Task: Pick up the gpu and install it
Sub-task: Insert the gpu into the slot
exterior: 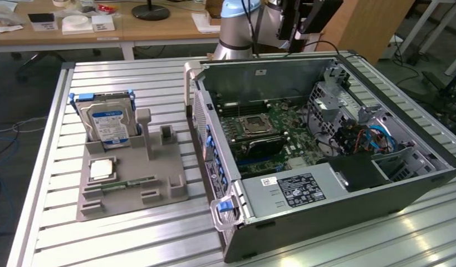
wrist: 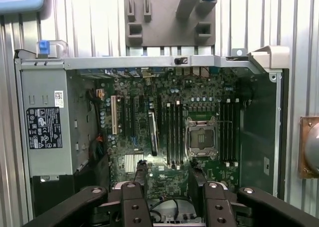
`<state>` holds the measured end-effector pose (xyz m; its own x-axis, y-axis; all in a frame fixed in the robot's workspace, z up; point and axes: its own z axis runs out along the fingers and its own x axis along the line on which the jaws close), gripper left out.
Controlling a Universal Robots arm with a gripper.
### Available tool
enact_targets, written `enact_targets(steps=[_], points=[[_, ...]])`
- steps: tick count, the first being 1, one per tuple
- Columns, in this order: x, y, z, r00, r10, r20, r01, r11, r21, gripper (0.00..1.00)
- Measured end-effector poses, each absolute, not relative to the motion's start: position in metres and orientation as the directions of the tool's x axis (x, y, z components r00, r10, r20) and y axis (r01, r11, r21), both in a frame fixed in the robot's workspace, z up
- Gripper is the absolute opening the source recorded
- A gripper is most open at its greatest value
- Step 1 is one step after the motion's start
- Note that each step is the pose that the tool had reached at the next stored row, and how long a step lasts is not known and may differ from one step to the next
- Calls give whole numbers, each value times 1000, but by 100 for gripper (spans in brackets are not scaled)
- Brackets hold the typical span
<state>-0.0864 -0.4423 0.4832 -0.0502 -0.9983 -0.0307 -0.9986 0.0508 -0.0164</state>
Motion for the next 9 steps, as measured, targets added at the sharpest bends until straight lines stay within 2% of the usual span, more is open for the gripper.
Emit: enact_targets(steps=[9], points=[[-86, -442, 474, -50, -998, -31, -999, 51, -17, 46]])
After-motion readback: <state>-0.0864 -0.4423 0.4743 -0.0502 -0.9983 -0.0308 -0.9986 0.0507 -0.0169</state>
